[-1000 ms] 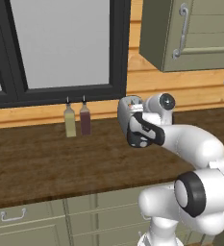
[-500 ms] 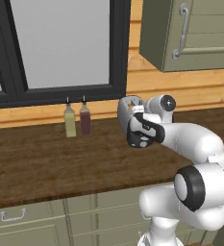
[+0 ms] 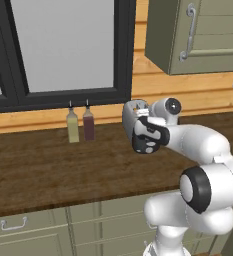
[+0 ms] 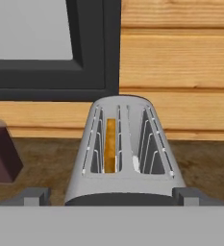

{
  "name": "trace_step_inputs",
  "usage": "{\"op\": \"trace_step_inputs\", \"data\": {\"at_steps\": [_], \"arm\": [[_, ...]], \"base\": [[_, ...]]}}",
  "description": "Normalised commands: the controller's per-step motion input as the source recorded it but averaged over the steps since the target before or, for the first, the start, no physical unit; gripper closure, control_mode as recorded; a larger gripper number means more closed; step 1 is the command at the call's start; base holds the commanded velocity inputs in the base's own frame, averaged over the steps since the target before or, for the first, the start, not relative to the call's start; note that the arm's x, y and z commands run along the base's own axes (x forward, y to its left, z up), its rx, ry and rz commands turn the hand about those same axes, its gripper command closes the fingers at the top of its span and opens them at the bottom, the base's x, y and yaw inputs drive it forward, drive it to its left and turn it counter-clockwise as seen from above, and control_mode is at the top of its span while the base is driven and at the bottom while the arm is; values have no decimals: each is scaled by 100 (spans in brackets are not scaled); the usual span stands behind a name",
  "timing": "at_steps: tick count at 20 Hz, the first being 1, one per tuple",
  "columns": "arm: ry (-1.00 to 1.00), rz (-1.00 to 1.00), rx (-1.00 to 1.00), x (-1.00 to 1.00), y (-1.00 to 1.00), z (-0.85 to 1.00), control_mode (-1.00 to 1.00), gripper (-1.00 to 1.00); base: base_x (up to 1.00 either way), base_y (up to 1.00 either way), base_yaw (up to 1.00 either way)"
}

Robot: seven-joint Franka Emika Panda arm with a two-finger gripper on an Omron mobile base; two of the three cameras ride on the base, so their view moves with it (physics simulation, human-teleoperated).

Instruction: Start the toaster. Once the lever pops up, take the bread to the plate on the dining counter.

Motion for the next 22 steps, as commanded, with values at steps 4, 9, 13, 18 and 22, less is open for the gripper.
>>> {"op": "trace_step_inputs", "data": {"at_steps": [4,9,13,18,22], "arm": [[0,0,0,12,0,-3,-100,-100],[0,0,0,0,0,-2,-100,-100],[0,0,0,0,0,0,-100,-100],[0,0,0,0,0,0,-100,-100],[0,0,0,0,0,0,-100,-100]], "base": [[0,0,0],[0,0,0],[0,0,0],[0,0,0],[0,0,0]]}}
